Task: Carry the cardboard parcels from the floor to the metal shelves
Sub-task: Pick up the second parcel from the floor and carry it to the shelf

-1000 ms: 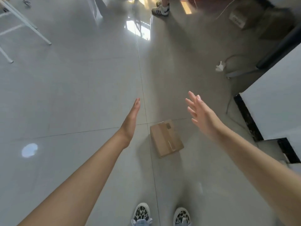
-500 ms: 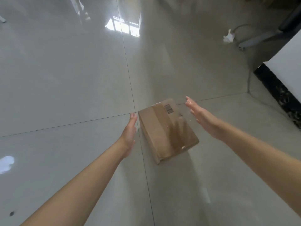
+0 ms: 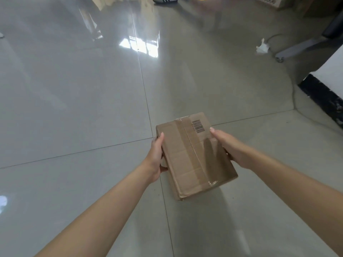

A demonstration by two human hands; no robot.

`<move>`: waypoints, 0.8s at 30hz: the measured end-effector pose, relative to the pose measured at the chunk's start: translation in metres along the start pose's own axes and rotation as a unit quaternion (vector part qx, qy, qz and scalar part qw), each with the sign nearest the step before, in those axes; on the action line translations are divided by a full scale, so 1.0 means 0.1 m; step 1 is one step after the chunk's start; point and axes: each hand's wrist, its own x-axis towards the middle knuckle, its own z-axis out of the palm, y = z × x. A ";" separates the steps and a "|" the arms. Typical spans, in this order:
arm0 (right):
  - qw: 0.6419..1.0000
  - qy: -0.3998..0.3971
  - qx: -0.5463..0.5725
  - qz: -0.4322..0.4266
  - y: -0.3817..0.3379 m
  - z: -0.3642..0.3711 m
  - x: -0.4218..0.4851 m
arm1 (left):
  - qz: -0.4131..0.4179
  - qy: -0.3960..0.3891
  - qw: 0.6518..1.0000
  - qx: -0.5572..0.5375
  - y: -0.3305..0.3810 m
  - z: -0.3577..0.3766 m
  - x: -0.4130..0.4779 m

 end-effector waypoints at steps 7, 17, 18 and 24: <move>0.984 0.055 0.167 -0.021 -0.55 -0.06 -0.07 | 0.099 0.091 0.981 -0.142 0.64 -0.12 -0.01; 0.976 0.065 0.206 0.003 -0.62 0.03 -0.21 | 0.078 0.075 0.990 -0.090 0.71 -0.14 -0.22; 0.978 0.066 0.199 0.009 -0.57 0.07 -0.22 | 0.086 0.081 0.990 -0.071 0.67 -0.14 -0.22; 0.984 0.015 0.175 -0.036 -0.30 0.09 -0.27 | 0.126 0.015 0.991 0.033 0.56 -0.16 -0.25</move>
